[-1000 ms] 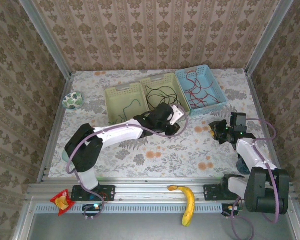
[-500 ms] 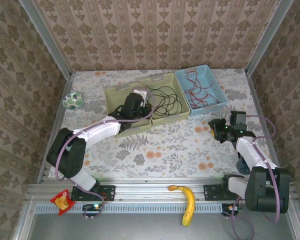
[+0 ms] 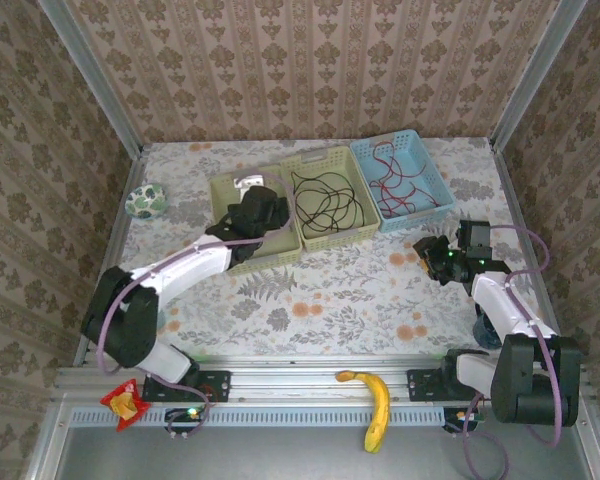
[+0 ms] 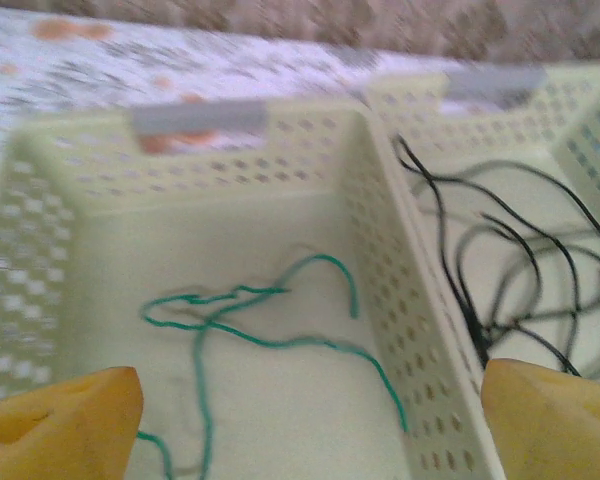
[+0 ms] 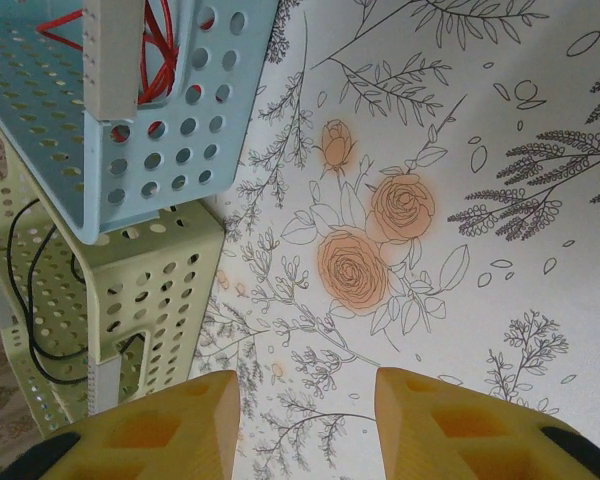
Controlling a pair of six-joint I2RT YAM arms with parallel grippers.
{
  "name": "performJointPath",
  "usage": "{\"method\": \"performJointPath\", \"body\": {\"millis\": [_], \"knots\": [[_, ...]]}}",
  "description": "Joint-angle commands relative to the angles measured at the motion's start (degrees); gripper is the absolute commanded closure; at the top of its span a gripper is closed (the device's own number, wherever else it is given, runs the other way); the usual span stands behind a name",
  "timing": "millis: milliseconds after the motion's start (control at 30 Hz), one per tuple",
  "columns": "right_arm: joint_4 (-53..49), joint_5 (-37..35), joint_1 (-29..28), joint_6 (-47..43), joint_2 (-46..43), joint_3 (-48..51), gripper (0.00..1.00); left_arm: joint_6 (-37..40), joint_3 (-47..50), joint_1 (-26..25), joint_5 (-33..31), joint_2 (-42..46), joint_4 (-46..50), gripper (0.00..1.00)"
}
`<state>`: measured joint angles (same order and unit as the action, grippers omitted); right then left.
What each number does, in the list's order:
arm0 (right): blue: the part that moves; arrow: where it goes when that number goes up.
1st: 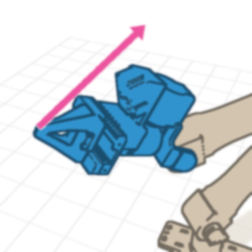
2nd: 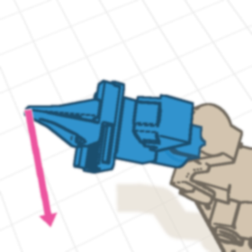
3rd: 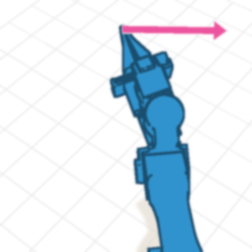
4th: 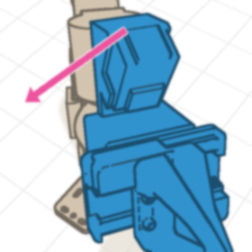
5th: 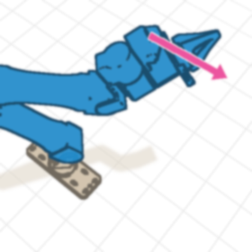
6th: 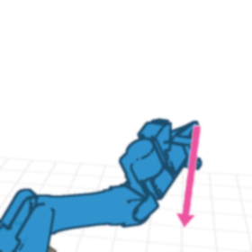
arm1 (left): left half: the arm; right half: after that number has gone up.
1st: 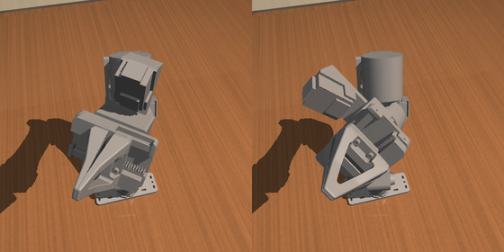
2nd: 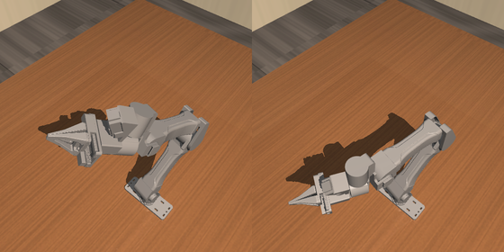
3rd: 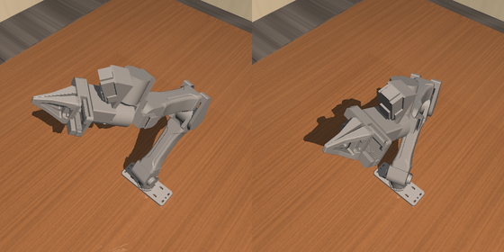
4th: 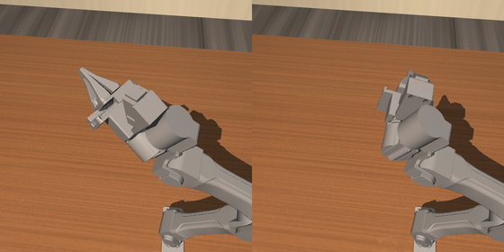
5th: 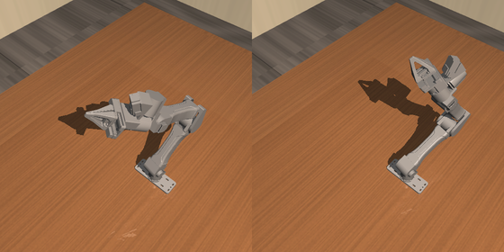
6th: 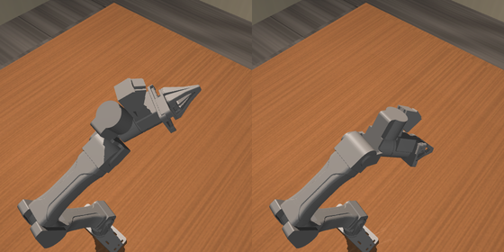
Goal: Untangle the cables
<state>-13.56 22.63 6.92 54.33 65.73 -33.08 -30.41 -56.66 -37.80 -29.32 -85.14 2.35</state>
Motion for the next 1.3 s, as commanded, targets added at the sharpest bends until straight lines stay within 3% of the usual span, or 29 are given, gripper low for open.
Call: {"method": "performJointPath", "body": {"millis": [0, 200, 333, 433, 467, 500, 600, 733, 833, 967, 1067, 1167, 1233, 1267], "knots": [[-2.12, -1.4, -1.35, -2.35, 0.1, -2.54, 0.6, -6.7, -0.3, -0.12, -14.41, 3.43, 9.67, 0.1], [-5.98, -8.04, -1.42, -4.98, -1.62, -4.8, 0.58, -11.13, -0.37, -0.26, -28.37, 8.09, 22.48, 0.06], [-9.93, -18.42, -1.76, -10.57, -4.77, -8.42, 0.52, -8.07, -0.22, 1.72, -38.14, 11.47, 29.28, 0.0], [-3.31, -30.38, -6.5, -17.84, -11.05, -6.48, 0.5, -6.22, 0.92, 5.49, -39.22, 13.25, 33.11, 0.0], [1.25, -36.04, -9.32, -21.63, -13.92, -4.39, 0.32, -5.23, 1.78, 6.68, -39.08, 13.65, 33.18, 0.0], [8.29, -42.07, -12.86, -26.87, -16.88, -1.04, 0.0, -4.43, 2.93, 8.0, -39.1, 14.05, 33.28, 0.0], [26.26, -49.19, -16.85, -39.72, -20.08, 8.11, 0.0, -4.97, 6.57, 10.74, -39.54, 14.98, 33.78, 0.0], [26.48, -57.37, -16.75, -42.78, -11.95, 8.47, 0.0, -5.69, 12.6, 11.26, -44.85, 14.81, 30.01, 0.0], [31.47, -60.69, -16.71, -43.51, -2.42, 8.71, 0.0, 7.95, 18.15, 12.49, -44.43, 12.59, 13.58, 0.0], [42.81, -59.7, -16.84, -47.74, 7.85, 8.63, 0.0, 9.52, 21.51, 15.63, -39.1, 8.37, 3.42, 0.0], [56.88, -51.49, -15.07, -52.27, 11.0, 11.66, 0.0, 15.49, 23.63, 16.45, -35.66, 6.59, -6.3, 0.0], [72.55, -41.17, -9.35, -49.41, 18.25, 15.9, 0.0, 23.9, 28.17, 16.66, -31.64, 6.92, -22.44, 0.0], [62.45, -38.39, -8.57, -48.39, 15.68, 13.09, 0.0, 27.98, 30.86, 17.45, -27.51, 7.07, -31.98, 0.0], [64.26, -36.72, -7.96, -48.72, 17.33, 12.76, 0.0, 28.43, 31.21, 18.03, -25.41, 7.05, -33.35, 0.0]]}}
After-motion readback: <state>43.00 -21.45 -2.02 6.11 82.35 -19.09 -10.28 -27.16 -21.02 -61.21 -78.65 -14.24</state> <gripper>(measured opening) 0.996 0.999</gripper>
